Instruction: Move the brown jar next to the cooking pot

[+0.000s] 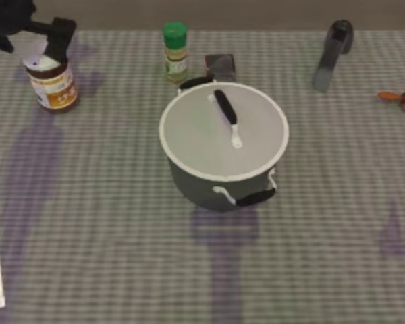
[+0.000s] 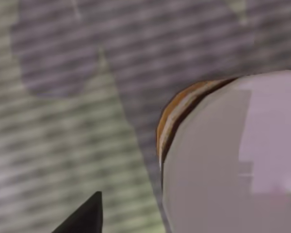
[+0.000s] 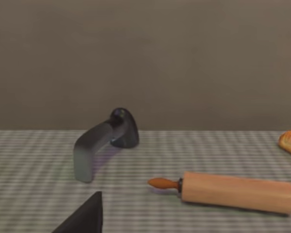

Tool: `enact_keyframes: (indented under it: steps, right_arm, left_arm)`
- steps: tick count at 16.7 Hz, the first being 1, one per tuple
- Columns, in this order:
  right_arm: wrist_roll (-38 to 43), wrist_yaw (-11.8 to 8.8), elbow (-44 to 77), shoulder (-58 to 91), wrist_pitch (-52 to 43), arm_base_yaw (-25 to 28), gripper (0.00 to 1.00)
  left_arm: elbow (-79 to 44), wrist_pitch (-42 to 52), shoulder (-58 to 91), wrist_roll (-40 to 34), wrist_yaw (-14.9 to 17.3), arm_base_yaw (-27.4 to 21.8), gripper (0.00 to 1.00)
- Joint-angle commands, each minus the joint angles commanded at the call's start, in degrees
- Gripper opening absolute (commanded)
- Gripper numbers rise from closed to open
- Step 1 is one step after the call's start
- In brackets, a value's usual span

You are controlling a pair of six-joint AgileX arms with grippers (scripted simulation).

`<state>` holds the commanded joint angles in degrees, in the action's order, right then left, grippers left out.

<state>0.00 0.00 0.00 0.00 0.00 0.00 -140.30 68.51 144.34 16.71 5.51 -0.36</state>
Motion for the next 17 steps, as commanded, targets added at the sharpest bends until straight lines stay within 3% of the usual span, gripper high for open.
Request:
enact_keyframes:
  steps: [8, 17]
  right_arm:
    - [0.0, 0.0, 0.0, 0.0, 0.0, 0.0, 1.00]
    - [0.0, 0.0, 0.0, 0.0, 0.0, 0.0, 1.00]
  left_arm:
    - [-0.6, 0.3, 1.4, 0.0, 0.0, -0.3, 1.00]
    - [1.6, -6.3, 5.6, -0.4, -0.1, -0.4, 1.00]
